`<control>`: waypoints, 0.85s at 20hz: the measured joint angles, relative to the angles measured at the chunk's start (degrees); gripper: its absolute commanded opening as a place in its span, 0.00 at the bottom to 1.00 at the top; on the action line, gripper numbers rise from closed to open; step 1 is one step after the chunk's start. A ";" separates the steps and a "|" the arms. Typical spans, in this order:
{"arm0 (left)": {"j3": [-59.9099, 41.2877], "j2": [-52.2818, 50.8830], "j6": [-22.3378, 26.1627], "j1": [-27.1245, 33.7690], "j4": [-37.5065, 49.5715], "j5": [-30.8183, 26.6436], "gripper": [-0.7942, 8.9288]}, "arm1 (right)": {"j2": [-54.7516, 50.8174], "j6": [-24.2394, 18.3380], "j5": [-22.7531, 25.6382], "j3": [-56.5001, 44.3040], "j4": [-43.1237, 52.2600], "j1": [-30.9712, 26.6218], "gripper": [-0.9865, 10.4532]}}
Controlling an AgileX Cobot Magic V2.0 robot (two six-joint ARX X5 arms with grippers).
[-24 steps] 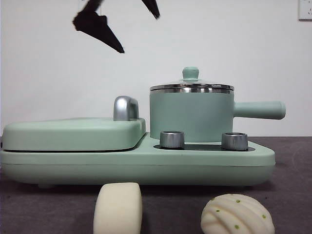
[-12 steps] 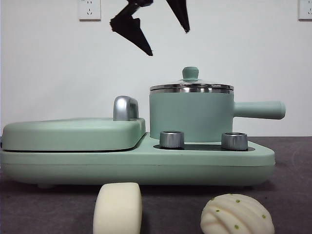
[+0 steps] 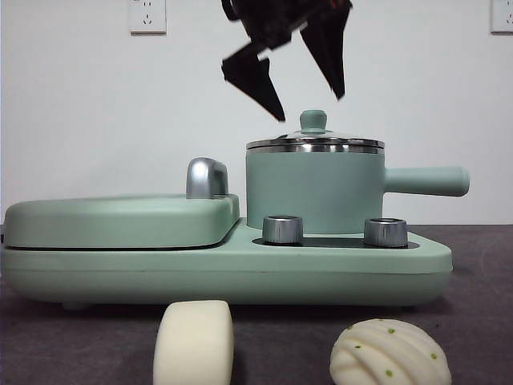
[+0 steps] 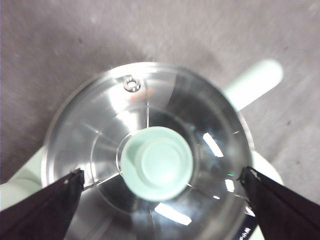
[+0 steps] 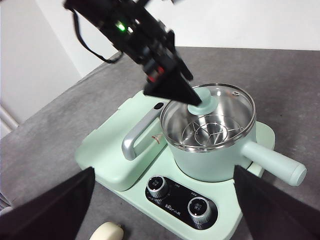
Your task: Put the buns in a small steamer
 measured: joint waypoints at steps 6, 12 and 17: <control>0.00 1.29 1.01 0.00 0.85 -0.02 0.52 | 0.00 0.00 0.00 0.00 0.00 0.00 0.47; 0.00 1.29 2.40 -0.72 0.85 -0.04 0.42 | 0.00 0.00 0.00 0.00 0.02 0.00 0.47; 0.00 2.10 2.97 -0.94 0.87 -0.04 0.30 | 0.00 0.00 0.00 0.00 0.02 0.00 0.47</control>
